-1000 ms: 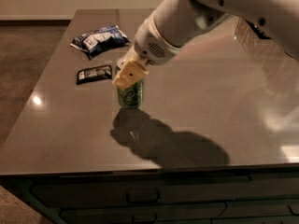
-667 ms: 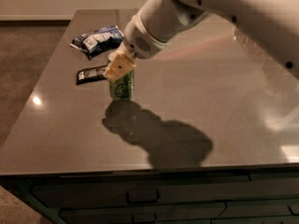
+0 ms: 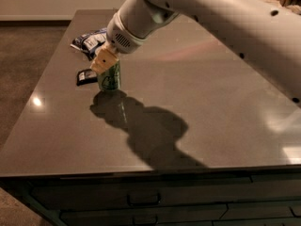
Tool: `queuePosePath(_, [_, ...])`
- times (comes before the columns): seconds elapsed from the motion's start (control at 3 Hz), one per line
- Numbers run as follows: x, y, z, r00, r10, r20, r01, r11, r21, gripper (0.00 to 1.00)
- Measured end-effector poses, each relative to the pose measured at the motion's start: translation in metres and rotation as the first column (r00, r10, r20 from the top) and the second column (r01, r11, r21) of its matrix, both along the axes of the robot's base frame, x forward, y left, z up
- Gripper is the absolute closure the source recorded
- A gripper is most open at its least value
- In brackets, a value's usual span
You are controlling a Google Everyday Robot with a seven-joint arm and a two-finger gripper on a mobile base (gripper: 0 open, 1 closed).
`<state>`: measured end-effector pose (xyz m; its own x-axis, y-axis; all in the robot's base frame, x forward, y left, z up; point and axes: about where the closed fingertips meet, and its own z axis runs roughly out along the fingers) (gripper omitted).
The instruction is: Move green can near rxbar chocolate
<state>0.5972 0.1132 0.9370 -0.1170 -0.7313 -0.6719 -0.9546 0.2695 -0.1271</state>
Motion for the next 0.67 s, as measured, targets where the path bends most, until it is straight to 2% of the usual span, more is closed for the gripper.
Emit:
queuePosePath(0.33, [0.0157,0.0136,-0.0092,0.9999,0.011,0.007,-0.011,1.0,0.001,0.58])
queuePosePath(0.67, [0.0248,0.0228,-0.019,0.9985,0.054,0.009,-0.053,0.998,-0.028,0.35])
